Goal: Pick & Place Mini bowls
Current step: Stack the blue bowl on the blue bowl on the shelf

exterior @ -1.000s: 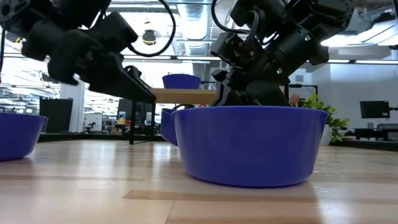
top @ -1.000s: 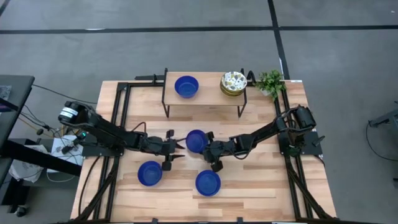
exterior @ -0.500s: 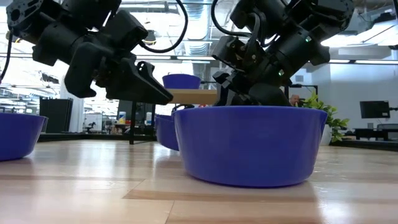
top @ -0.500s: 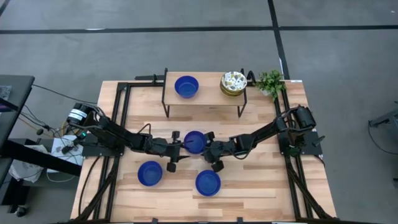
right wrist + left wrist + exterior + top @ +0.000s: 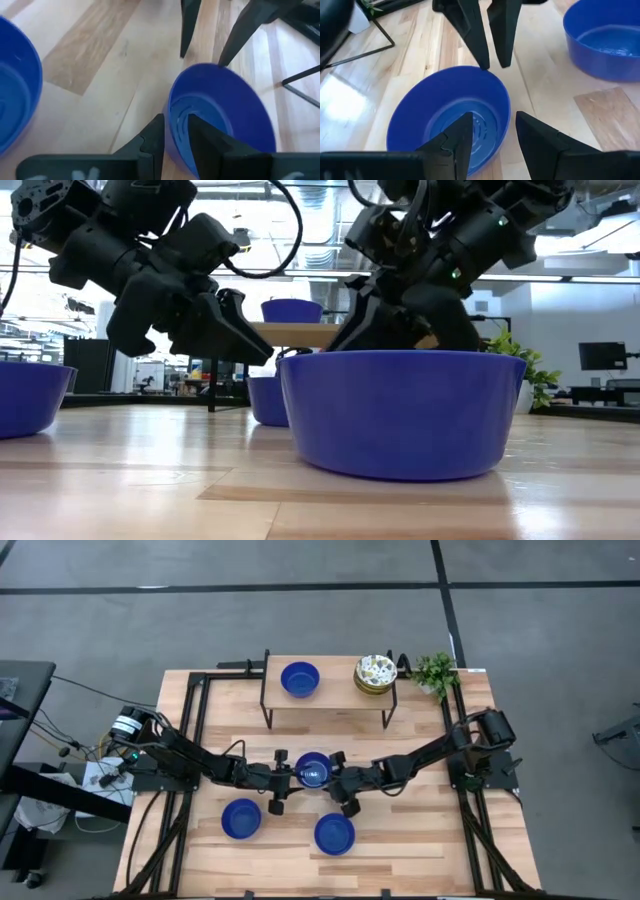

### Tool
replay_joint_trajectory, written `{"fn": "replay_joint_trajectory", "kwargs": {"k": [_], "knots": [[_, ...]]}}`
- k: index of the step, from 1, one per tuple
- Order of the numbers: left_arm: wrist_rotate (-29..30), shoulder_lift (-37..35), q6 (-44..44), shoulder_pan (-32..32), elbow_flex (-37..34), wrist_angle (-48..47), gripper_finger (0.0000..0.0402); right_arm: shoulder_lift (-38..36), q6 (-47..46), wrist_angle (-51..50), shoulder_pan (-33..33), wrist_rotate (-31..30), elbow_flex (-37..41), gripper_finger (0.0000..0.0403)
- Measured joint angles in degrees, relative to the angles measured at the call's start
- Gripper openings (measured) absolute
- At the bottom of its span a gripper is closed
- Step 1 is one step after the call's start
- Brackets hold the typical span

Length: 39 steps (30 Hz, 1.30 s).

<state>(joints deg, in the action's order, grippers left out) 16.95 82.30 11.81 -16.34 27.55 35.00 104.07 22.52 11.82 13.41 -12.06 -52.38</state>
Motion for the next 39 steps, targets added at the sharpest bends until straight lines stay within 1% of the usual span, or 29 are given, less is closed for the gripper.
{"fn": "replay_joint_trajectory", "kwargs": {"k": [5, 9, 12, 15, 20, 30, 34, 39], "knots": [[-0.02, 0.59, -0.02, -0.11, 0.0, -1.06, 0.0149, -1.41, -0.01, -1.33, 0.57, -0.06, 0.0, 0.0077], [0.01, 3.37, 0.24, -0.07, 0.0, -1.41, 0.0149, -1.79, -0.01, -1.57, 1.15, -0.05, 0.0, 0.0077], [-0.03, 5.66, 3.09, 0.43, -0.02, -1.49, 0.0149, -1.79, -0.01, -1.69, 1.24, -0.01, 0.0, 0.0077], [-0.02, 6.91, 3.19, 1.47, 0.53, -1.09, 0.0149, -1.79, -0.01, -1.99, 1.24, -0.01, 0.0, 0.0077], [-0.02, 7.42, 2.99, 2.5, 1.36, -0.76, 0.0149, -1.79, -0.01, -2.29, 1.24, -0.01, 0.0, 0.0077], [-0.02, 7.37, 2.75, 2.49, 1.38, -0.24, 0.0146, -1.79, -0.04, -2.45, 1.24, 0.01, 0.0, 0.0077], [-0.21, 7.37, 2.75, 2.36, 1.38, -0.24, 0.0121, -1.79, -0.04, -2.46, 1.24, 0.0, 0.0, 0.0077], [-0.31, 7.37, 2.75, 2.36, 1.38, -0.21, 0.0061, -1.79, -0.04, -2.47, 1.24, 0.01, 0.0, 0.0077]]}}
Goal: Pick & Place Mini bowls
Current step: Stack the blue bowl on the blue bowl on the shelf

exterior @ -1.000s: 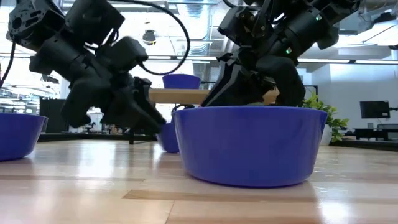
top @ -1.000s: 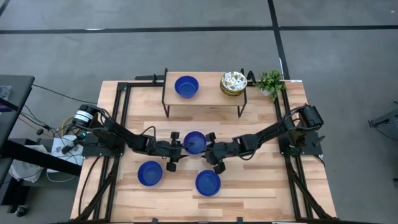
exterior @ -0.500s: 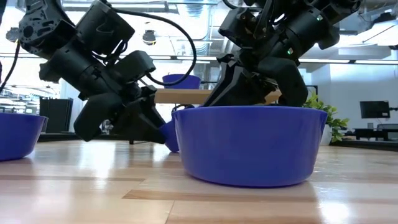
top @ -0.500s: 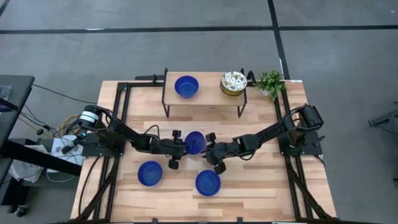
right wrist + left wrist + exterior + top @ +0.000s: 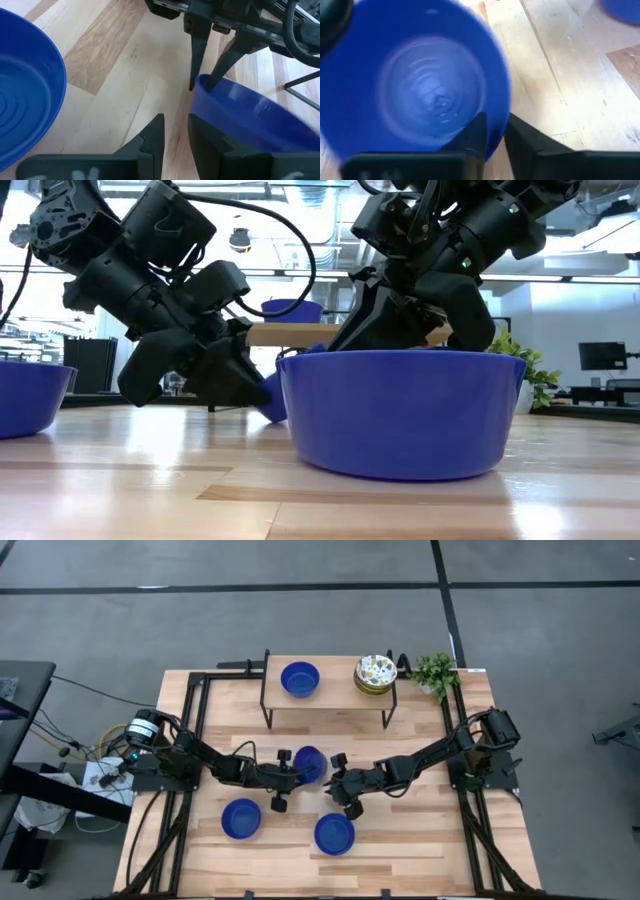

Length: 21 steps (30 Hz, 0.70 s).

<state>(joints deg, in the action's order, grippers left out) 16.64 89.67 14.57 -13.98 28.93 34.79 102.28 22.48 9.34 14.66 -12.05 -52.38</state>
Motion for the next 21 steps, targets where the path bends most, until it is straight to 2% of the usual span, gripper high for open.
{"fn": "replay_joint_trajectory", "kwargs": {"k": [4, 21], "knots": [[0.54, -0.19, 0.37, 0.0, 0.09, 1.0, 0.0012, 0.0, 0.0, -0.08, 0.0, -0.02, 0.0, 0.0077], [-0.17, -2.15, -1.79, -0.88, 0.02, 1.2, 0.001, -0.25, 0.04, -0.82, 0.0, -0.02, 0.02, 0.0077]]}}
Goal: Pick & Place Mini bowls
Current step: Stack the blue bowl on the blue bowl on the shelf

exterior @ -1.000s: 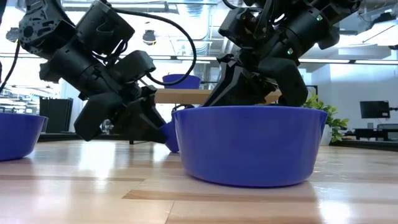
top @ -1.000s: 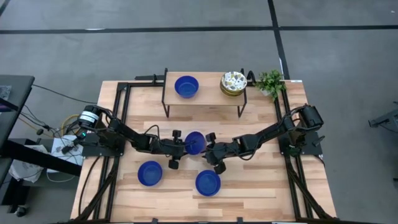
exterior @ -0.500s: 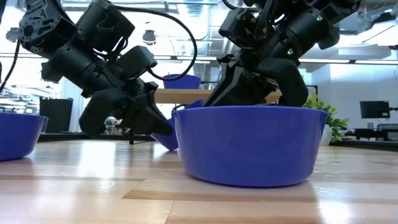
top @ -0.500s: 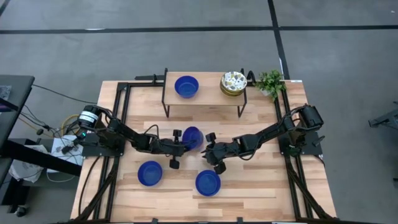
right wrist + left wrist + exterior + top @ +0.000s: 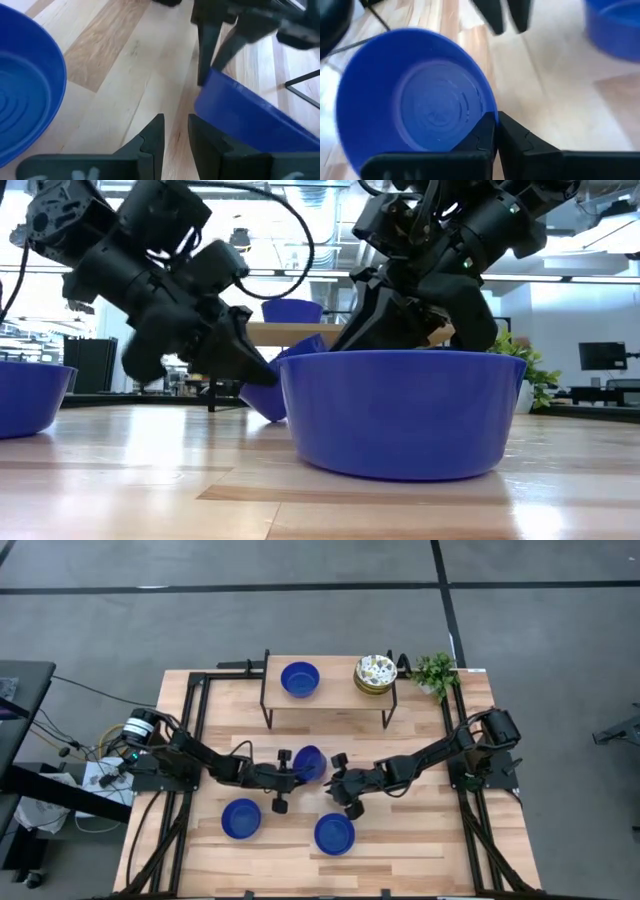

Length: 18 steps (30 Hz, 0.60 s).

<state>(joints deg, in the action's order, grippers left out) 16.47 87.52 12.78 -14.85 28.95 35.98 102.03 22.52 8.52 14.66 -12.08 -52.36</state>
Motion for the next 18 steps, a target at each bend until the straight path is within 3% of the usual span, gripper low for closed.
{"fn": "replay_joint_trajectory", "kwargs": {"k": [11, 14, 18], "knots": [[5.01, -13.85, 0.27, -1.95, 0.36, -1.97, 0.0008, -9.22, -4.74, -8.92, 0.0, -0.5, -0.04, 0.0077], [6.19, -17.72, -0.34, -0.86, 4.33, -10.86, 0.0008, -11.58, -6.58, -11.07, 0.0, -0.23, -0.02, 0.0077], [9.24, -19.18, -3.2, 0.26, 14.91, -28.98, 0.0009, -13.52, -7.54, -13.23, 0.0, -0.09, -0.02, 0.0077]]}}
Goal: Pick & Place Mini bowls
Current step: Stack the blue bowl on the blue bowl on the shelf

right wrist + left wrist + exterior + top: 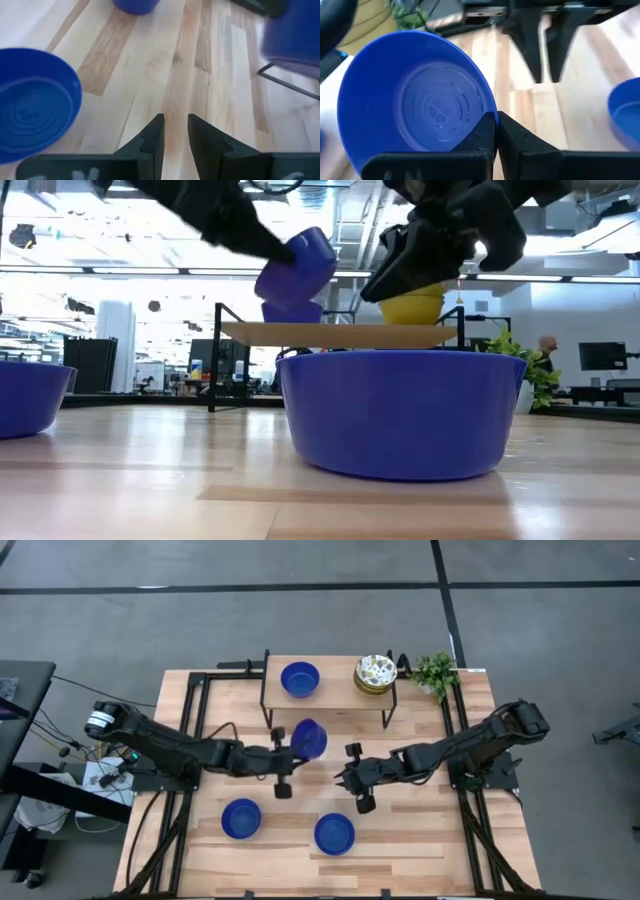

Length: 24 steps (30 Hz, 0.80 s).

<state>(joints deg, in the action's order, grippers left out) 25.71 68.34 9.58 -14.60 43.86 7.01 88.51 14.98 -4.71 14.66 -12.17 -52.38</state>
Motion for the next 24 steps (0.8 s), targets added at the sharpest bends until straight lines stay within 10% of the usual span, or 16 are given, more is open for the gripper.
{"fn": "replay_joint_trajectory", "kwargs": {"k": [11, 24], "knots": [[0.42, 5.23, -3.89, 8.82, 25.37, -29.95, 0.0008, -1.62, -0.02, -3.02, 0.0, 0.19, 0.0, 0.0077], [-0.06, 10.37, 0.91, 24.85, 34.75, -34.02, 0.001, -1.57, 0.0, -5.43, -0.9, 0.14, 0.0, 0.0077]]}}
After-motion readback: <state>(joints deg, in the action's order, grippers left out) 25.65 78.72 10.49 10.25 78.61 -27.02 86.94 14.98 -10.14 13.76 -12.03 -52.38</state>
